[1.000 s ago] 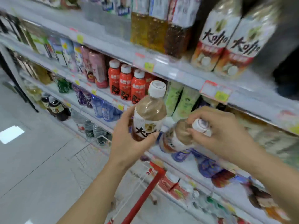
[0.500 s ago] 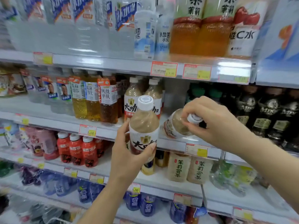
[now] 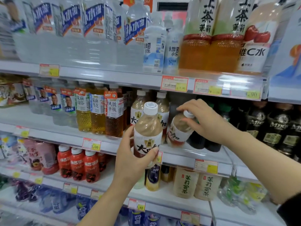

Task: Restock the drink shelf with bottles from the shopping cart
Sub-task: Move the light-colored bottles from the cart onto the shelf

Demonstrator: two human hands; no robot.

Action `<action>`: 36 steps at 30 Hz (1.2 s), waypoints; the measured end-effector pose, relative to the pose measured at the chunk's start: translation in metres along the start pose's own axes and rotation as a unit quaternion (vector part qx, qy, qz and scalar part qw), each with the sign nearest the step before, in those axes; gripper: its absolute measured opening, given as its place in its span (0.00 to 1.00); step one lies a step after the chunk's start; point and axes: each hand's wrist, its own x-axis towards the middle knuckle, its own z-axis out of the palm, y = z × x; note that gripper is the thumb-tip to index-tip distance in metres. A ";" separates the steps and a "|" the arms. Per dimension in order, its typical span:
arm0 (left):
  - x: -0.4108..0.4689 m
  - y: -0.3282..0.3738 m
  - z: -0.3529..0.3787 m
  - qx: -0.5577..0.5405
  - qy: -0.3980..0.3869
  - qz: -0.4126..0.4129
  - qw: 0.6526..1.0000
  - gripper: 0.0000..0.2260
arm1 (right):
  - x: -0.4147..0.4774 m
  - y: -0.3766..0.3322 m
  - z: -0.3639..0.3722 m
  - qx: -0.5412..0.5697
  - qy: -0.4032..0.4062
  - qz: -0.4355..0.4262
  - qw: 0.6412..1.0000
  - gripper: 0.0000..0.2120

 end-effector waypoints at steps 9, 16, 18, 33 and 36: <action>0.014 -0.007 0.001 -0.007 -0.009 -0.025 1.000 0.32 | 0.044 0.010 0.045 0.148 0.173 0.223 0.948 0.20; 0.020 -0.013 -0.003 -0.004 -0.018 -0.032 0.999 0.33 | 0.049 0.008 0.069 0.277 0.229 0.293 0.886 0.25; 0.021 -0.013 -0.004 -0.004 -0.015 -0.027 1.000 0.33 | 0.029 -0.003 0.085 0.294 0.241 0.305 0.873 0.35; 0.020 -0.007 -0.012 0.005 -0.024 -0.038 0.999 0.33 | 0.047 0.022 0.133 0.222 0.130 0.473 0.843 0.39; 0.020 -0.007 -0.015 0.010 -0.020 -0.043 0.999 0.31 | 0.056 0.033 0.138 0.223 0.124 0.484 0.837 0.39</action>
